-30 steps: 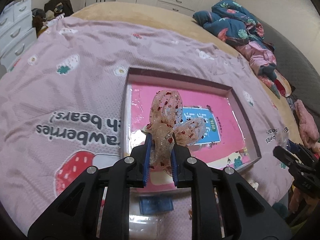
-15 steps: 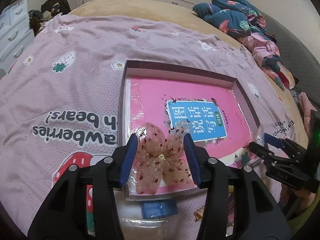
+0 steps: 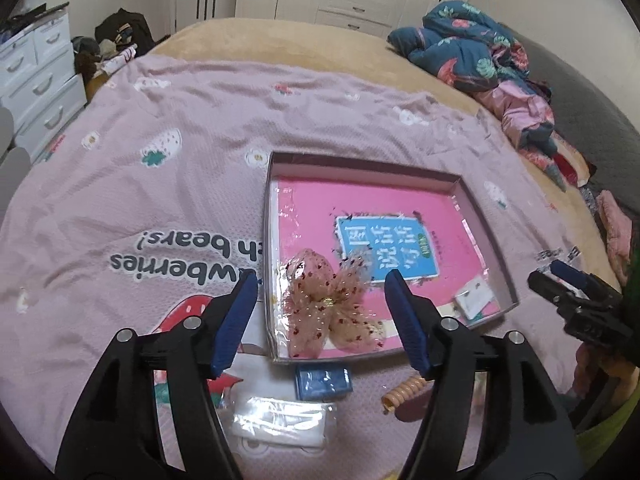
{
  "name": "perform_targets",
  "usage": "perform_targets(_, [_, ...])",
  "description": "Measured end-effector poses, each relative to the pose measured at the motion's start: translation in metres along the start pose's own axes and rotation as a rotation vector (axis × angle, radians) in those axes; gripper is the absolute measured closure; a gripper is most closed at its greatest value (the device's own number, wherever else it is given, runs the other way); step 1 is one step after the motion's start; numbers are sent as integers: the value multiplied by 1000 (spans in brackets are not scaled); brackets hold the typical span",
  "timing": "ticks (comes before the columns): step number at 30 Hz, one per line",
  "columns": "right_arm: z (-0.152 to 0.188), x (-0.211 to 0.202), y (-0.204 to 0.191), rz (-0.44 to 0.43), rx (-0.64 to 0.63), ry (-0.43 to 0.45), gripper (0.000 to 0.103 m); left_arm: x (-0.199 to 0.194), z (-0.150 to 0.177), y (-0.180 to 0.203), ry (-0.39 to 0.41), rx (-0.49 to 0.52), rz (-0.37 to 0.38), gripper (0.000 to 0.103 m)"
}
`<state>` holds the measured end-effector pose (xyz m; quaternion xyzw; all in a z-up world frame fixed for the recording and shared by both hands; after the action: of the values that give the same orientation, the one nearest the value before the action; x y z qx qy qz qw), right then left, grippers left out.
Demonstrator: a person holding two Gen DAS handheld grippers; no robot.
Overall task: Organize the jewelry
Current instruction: 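Withdraw both tools from the box back over the bed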
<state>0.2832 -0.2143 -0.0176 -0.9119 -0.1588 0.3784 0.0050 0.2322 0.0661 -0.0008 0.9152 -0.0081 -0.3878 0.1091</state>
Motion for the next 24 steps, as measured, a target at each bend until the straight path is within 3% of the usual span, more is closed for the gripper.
perform_targets(14, [-25, -103, -19, -28, -55, 210, 7, -85, -15, 19, 157, 15, 29, 16])
perform_targets(24, [-16, -152, -40, -67, -96, 285, 6, -138, -6, 22, 238, 27, 46, 11])
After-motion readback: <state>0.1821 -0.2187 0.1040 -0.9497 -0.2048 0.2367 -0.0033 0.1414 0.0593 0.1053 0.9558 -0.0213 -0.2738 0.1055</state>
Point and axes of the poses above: each gripper's, at about its wrist camera, not at the fingertips, and x roughly the way its jaws point, y to its right, z to its underside, the point moved 2 cm from there along x, roughly the way its jaws point, and after that the axes turned 5 degrees about y, right-handed, at the moved point
